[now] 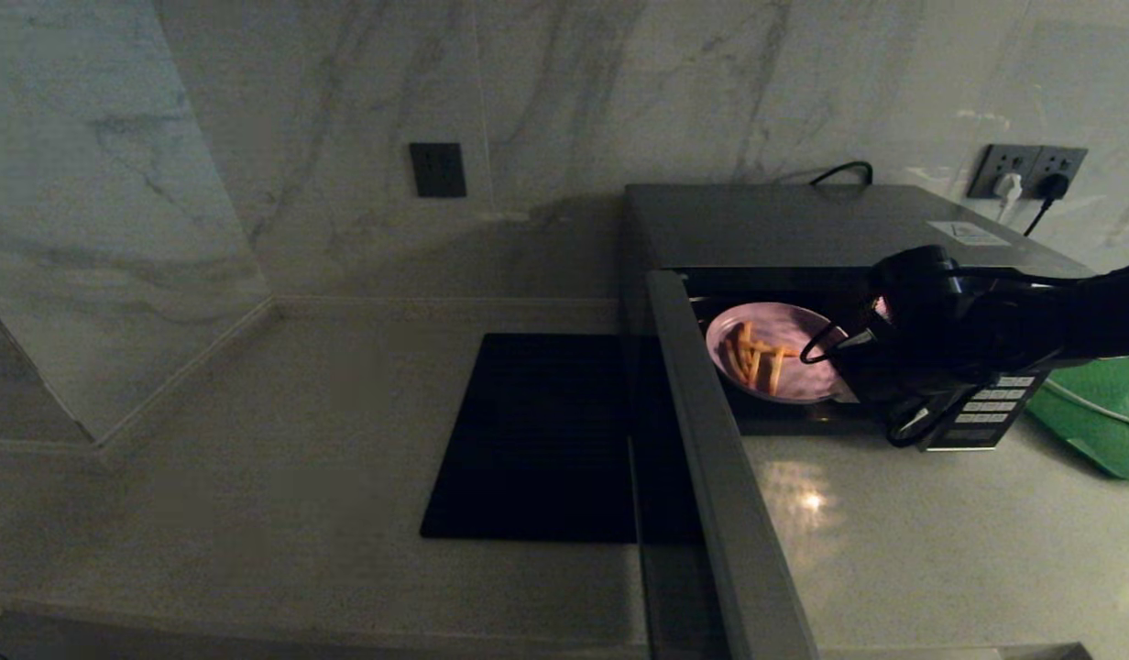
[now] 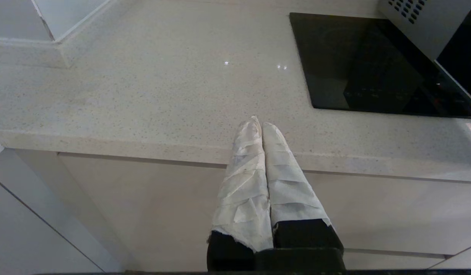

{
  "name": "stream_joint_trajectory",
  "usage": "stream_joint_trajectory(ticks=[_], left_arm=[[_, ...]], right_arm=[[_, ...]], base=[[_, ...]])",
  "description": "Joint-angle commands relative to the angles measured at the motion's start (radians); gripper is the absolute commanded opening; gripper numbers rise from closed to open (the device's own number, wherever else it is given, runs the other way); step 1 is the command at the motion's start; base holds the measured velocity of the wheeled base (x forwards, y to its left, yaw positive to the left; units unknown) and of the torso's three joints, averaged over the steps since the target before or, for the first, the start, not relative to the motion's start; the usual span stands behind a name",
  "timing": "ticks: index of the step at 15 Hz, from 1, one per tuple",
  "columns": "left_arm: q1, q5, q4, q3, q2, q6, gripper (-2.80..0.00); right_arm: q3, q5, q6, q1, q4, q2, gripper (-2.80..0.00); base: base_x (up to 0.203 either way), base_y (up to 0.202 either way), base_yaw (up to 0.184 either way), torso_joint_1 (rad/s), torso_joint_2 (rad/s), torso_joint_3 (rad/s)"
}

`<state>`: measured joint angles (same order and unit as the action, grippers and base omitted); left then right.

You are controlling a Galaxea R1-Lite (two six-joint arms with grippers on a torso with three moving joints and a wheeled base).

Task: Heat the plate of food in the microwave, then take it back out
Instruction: Put the plate in the microwave oven

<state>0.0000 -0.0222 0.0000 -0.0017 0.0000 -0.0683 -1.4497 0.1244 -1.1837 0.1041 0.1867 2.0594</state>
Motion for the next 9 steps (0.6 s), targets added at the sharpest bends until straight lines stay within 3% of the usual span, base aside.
stream_joint_trajectory(ticks=[1, 9], left_arm=[[0.0, -0.001, 0.0, 0.0, 0.0, -0.001, -2.8], [0.0, -0.001, 0.0, 0.0, 0.0, -0.001, -2.8]], right_arm=[[-0.005, 0.001, -0.008, 0.016, -0.001, 0.012, -2.8], [-0.005, 0.01, -0.02, 0.02, -0.006, 0.022, -2.8]], base=[[0.0, 0.0, 0.0, 0.0, 0.0, 0.0], [0.0, 0.0, 0.0, 0.0, 0.0, 0.0]])
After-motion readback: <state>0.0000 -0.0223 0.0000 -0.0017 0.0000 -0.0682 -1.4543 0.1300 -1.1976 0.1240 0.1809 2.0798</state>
